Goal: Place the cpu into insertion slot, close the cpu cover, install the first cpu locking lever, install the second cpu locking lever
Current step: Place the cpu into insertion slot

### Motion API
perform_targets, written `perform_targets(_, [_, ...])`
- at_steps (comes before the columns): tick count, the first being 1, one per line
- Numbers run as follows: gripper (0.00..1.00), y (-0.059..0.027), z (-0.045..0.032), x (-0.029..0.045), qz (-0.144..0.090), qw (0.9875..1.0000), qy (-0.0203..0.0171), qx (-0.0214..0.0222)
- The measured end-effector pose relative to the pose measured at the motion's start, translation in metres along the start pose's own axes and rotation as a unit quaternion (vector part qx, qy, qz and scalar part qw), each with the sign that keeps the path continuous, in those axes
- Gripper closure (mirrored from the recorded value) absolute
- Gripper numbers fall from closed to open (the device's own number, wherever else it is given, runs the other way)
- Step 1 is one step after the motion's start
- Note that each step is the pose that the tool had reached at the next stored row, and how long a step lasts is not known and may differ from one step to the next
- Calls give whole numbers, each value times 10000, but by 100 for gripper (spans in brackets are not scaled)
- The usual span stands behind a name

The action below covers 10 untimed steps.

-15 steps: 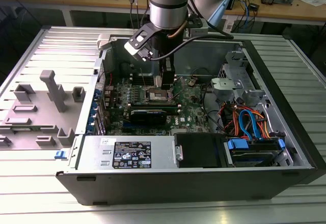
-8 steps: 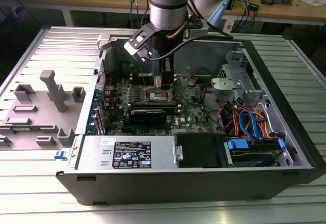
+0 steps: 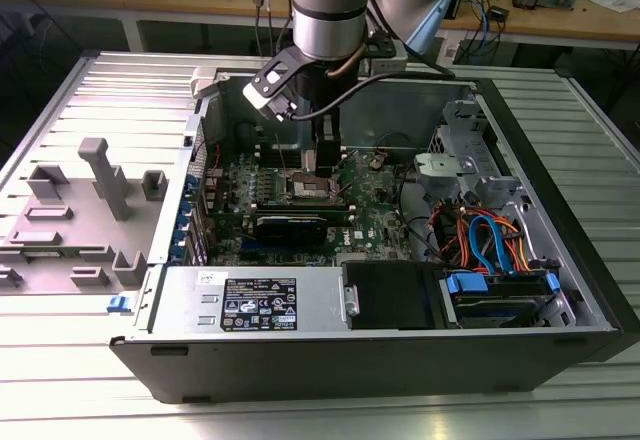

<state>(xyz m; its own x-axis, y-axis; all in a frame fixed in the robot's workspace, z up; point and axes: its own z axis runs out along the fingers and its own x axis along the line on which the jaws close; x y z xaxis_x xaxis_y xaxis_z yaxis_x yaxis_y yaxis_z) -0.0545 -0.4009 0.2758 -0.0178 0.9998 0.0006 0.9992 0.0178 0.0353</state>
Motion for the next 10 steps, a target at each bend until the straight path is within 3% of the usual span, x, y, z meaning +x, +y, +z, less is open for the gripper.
perform_targets(10, [46,-2,34,0,1,10000,1,-4])
